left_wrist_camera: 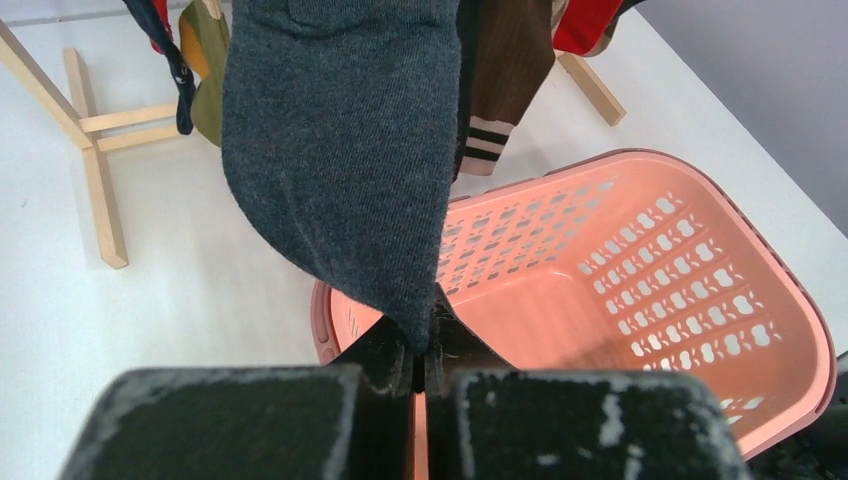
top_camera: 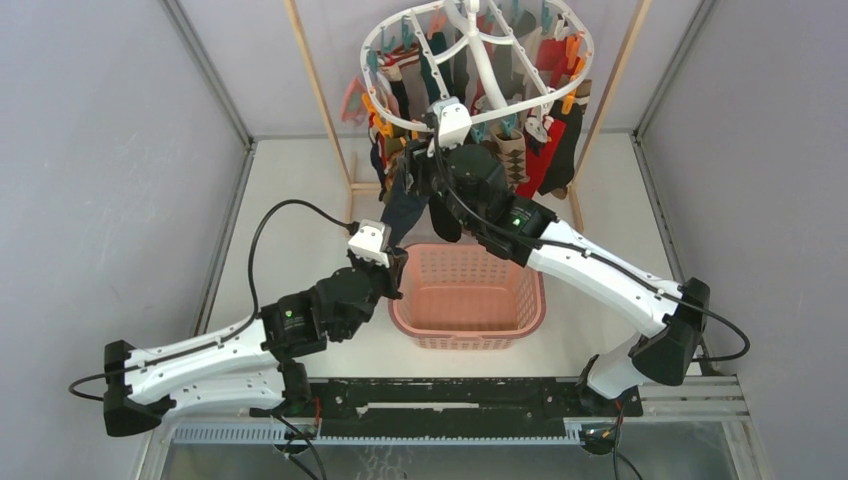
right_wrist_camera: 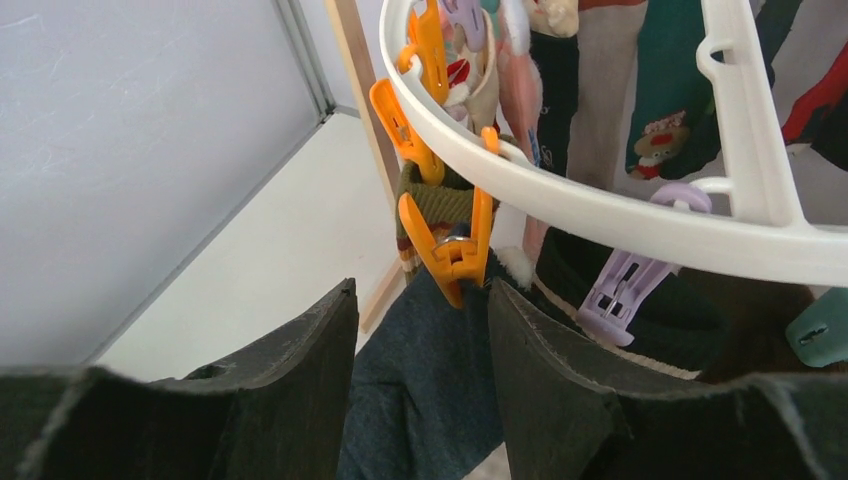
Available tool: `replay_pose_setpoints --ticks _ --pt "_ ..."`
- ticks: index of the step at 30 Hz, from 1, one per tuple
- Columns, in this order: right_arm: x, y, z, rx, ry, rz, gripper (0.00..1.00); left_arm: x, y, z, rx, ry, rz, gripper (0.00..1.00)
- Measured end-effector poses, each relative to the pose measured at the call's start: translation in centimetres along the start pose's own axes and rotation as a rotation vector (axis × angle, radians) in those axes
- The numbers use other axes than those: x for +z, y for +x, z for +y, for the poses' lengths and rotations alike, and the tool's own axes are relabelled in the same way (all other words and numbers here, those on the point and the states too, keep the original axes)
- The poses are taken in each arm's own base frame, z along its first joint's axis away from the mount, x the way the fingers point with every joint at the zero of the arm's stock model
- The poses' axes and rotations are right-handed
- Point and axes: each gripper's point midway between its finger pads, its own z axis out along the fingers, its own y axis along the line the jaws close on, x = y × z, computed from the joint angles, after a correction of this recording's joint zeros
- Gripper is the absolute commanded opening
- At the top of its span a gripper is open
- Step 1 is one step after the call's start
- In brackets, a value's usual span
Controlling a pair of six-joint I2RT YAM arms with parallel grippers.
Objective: Remove the socks clipped to the hanger
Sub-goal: Remove the sock from the hanger.
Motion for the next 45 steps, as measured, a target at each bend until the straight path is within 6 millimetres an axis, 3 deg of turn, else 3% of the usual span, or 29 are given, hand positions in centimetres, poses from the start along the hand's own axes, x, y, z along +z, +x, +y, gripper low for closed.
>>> replay_pose_setpoints --ticks 19,29,37,45 --pt "1.7 -1.4 -0.8 0.051 0.024 -0.063 0.56 -0.6 -0.5 0.3 -0.012 0.007 -0.011 0.00" --pt "3.0 -0.1 -1.2 0.062 0.043 -0.043 0.54 -0.8 -0.6 0.5 -0.012 0.007 -0.013 0.00" --pt "3.0 -0.4 -1.2 0.069 0.042 -0.053 0.57 -0.8 -0.6 0.5 -0.010 0.006 -0.010 0.00" --pt "3.0 -0.8 -1.2 0.075 0.040 -0.067 0.49 -0.8 -0.6 0.5 -0.010 0.006 -0.010 0.00"
